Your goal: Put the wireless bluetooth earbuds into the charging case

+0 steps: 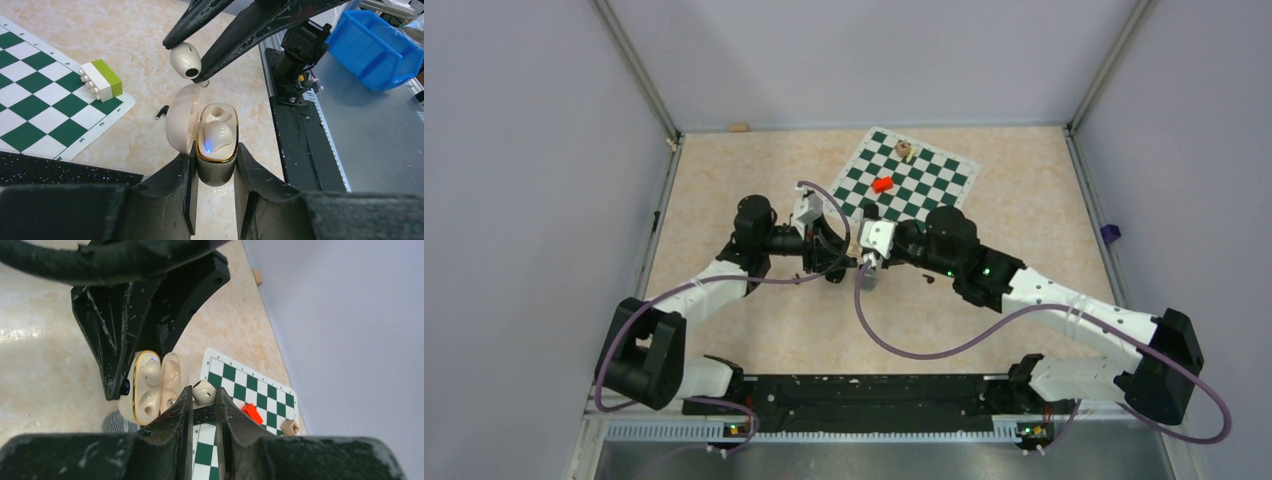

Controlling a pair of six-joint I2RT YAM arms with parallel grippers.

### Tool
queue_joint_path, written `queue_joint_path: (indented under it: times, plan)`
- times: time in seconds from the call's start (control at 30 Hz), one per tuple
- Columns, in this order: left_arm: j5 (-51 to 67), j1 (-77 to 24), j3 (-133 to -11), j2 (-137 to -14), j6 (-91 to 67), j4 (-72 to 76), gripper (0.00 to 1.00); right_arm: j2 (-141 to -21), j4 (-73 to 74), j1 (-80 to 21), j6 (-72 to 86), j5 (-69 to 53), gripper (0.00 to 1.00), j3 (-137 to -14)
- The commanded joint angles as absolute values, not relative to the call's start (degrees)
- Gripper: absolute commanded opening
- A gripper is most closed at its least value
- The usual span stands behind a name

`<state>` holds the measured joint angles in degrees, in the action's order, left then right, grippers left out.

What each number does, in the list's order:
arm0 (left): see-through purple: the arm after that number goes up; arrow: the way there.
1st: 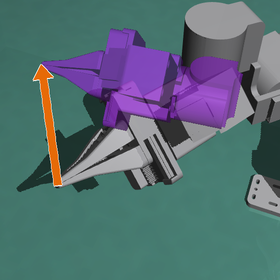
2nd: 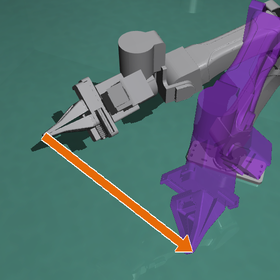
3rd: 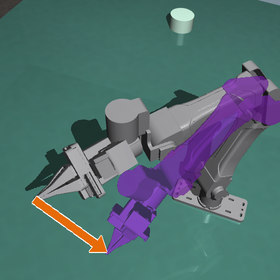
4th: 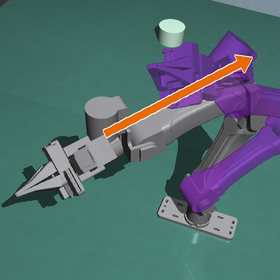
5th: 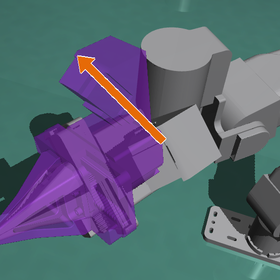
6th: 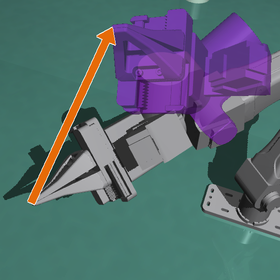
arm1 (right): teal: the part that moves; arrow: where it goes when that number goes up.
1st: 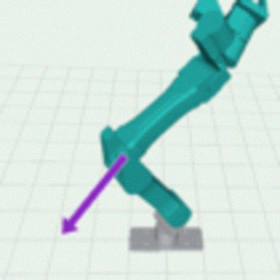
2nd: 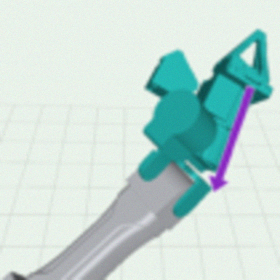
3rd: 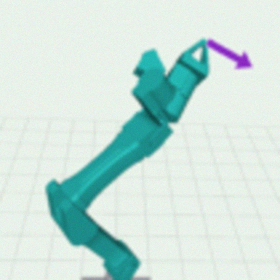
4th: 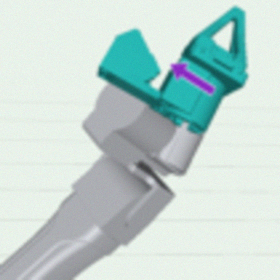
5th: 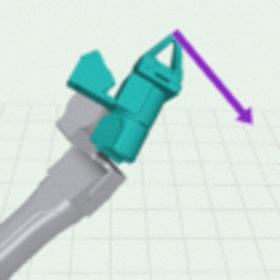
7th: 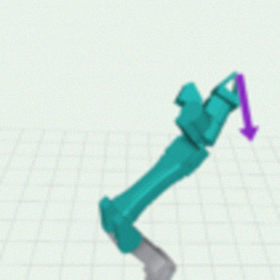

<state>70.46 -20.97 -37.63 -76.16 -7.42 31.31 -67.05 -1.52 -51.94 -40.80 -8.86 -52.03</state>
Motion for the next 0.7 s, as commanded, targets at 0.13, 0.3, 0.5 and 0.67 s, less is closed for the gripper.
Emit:
queue_joint_path:
  times: [0.13,0.3,0.5,0.67]
  plan:
    - [71.62,-20.75,-40.00,-76.29,-8.82,34.55,0.00,-68.22,-7.76,-52.14,-37.08,-9.03,0.00,-51.40]
    - [71.54,-20.53,-40.17,-76.77,-10.29,35.03,0.00,-67.16,-7.43,-52.14,-37.63,-10.08,0.00,-50.61]
    - [71.55,-20.09,-39.85,-78.03,-16.35,40.54,0.00,-67.19,-8.88,-52.13,-38.45,-9.97,0.00,-49.02]
    - [71.34,-19.52,-39.47,-78.73,-21.11,45.15,0.00,-67.16,-10.03,-52.24,-38.33,-9.93,0.00,-47.90]
